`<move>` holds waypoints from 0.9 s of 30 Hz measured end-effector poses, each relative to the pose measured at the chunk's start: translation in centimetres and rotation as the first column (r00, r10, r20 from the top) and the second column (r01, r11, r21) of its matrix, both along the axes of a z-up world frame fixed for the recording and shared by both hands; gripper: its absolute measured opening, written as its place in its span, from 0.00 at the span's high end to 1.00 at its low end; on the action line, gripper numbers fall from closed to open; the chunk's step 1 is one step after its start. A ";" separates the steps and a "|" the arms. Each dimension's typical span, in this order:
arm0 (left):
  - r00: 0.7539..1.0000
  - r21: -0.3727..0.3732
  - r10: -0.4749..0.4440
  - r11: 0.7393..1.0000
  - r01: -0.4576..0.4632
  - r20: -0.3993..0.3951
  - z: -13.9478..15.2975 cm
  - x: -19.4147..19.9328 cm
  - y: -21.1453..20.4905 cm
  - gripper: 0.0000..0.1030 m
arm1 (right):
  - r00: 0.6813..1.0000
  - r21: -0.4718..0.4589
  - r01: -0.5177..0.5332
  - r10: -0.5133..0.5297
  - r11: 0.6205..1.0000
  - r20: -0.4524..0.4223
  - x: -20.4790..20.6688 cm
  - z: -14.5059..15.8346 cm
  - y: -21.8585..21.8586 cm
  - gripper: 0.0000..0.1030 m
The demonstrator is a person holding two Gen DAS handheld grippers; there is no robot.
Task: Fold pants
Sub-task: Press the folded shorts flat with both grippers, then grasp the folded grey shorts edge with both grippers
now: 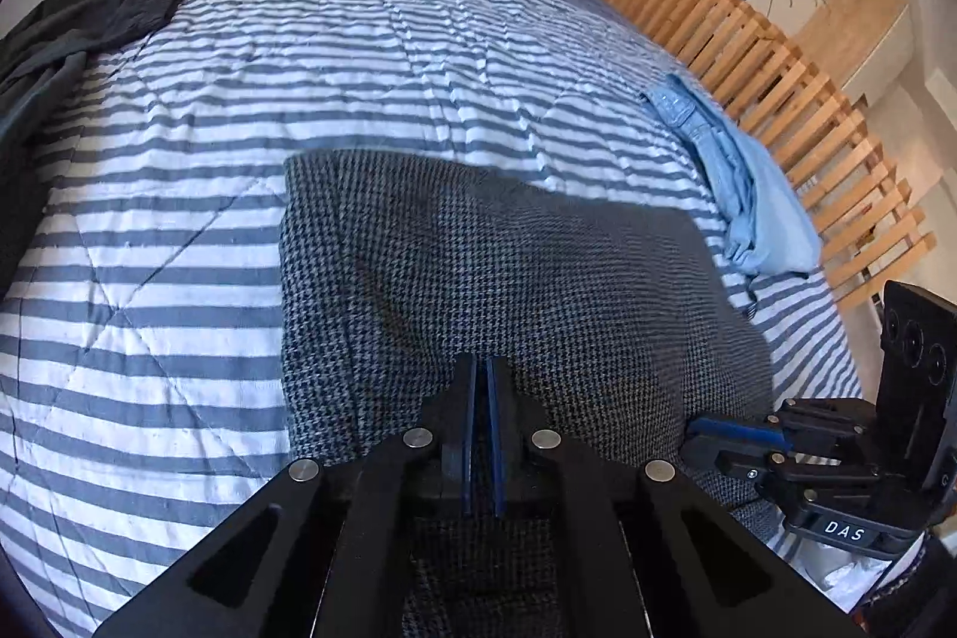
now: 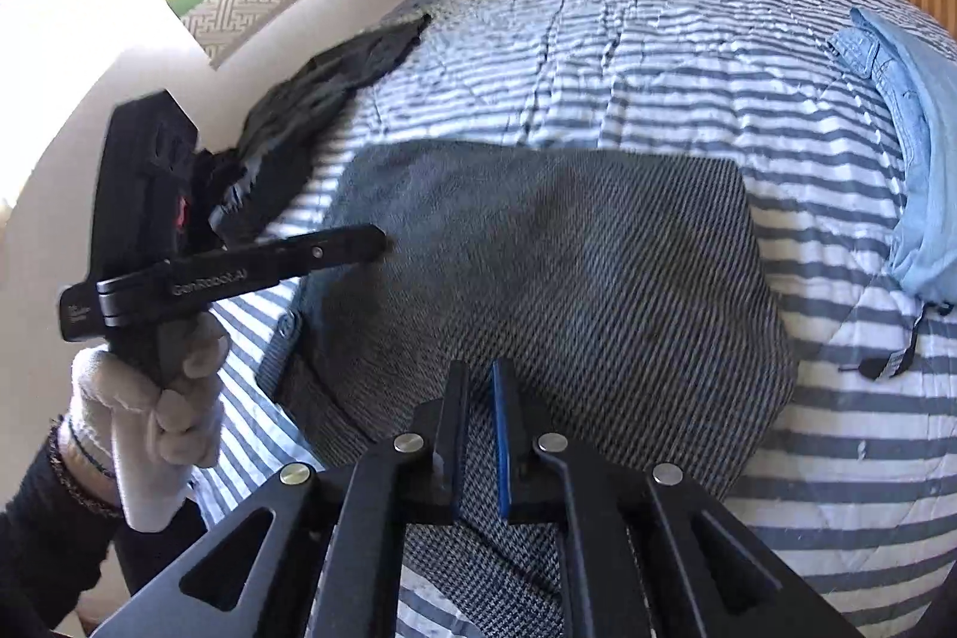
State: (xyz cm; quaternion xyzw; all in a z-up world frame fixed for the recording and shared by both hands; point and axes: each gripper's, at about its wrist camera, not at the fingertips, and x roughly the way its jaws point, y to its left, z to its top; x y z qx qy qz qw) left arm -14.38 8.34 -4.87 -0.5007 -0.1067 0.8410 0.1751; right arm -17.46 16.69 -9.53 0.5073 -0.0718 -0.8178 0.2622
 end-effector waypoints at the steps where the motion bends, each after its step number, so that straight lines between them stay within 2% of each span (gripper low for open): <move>1: 1.000 0.005 -0.002 1.000 0.002 -0.003 -0.5 -0.1 -0.2 0.96 | 1.000 0.016 0.000 0.000 1.000 0.007 0.1 -1.0 -0.3 0.93; 2: 1.000 -0.004 -0.011 1.000 0.011 -0.006 -0.8 -0.3 -0.4 0.97 | 1.000 -0.002 0.000 0.000 1.000 0.016 0.3 -1.9 -0.2 0.93; 4: 0.999 0.026 0.033 0.999 -0.033 0.018 -0.4 -0.5 -1.5 0.98 | 0.999 -0.036 0.019 -0.018 0.999 0.032 0.1 -2.1 0.2 0.94; 7: 0.996 0.029 0.092 0.995 -0.092 -0.009 1.6 0.7 -3.5 0.96 | 0.999 -0.076 0.041 -0.040 0.996 0.018 0.9 0.0 1.6 0.90; 8: 0.995 0.044 0.101 0.994 -0.101 -0.006 2.1 1.3 -4.2 0.90 | 0.998 -0.081 0.058 -0.059 0.995 -0.014 1.5 0.8 2.5 0.77; 9: 0.994 0.054 0.107 0.993 -0.107 0.004 2.6 1.8 -4.9 0.84 | 0.995 -0.077 0.085 -0.089 0.993 -0.054 2.2 1.6 3.6 0.57; 11: 0.993 0.016 0.117 0.993 -0.117 0.003 3.4 3.1 -5.8 0.49 | 0.973 -0.091 0.158 -0.170 0.983 -0.154 3.9 2.8 6.1 0.39; 13: 0.993 -0.048 0.110 0.993 -0.112 -0.028 4.1 4.4 -6.0 0.41 | 0.942 -0.087 0.249 -0.262 0.964 -0.211 4.8 3.4 8.1 0.36; 15: 0.995 -0.078 0.100 0.992 -0.102 -0.026 4.3 5.3 -6.0 0.42 | 0.933 -0.085 0.289 -0.301 0.953 -0.197 5.1 3.5 9.5 0.34; 18: 0.996 -0.056 0.089 0.994 -0.089 0.000 4.2 5.7 -5.9 0.41 | 0.936 -0.065 0.303 -0.309 0.951 -0.168 4.5 3.1 10.0 0.24; 22: 0.995 -0.053 0.096 0.994 -0.095 0.014 4.0 4.9 -5.0 0.41 | 0.943 -0.026 0.317 -0.318 0.948 -0.097 3.2 1.7 9.8 0.23; 24: 0.995 -0.035 0.093 0.995 -0.092 0.034 3.7 4.1 -4.6 0.38 | 0.949 -0.005 0.307 -0.306 0.952 -0.076 2.7 0.8 9.4 0.23; 26: 0.996 -0.035 0.080 0.996 -0.078 0.050 3.3 3.2 -4.2 0.29 | 0.957 0.013 0.283 -0.281 0.959 -0.066 2.4 0.3 8.7 0.23; 27: 0.995 -0.034 0.078 0.997 -0.076 0.057 3.0 2.7 -4.1 0.28 | 0.962 0.010 0.270 -0.269 0.963 -0.051 2.0 0.0 8.4 0.23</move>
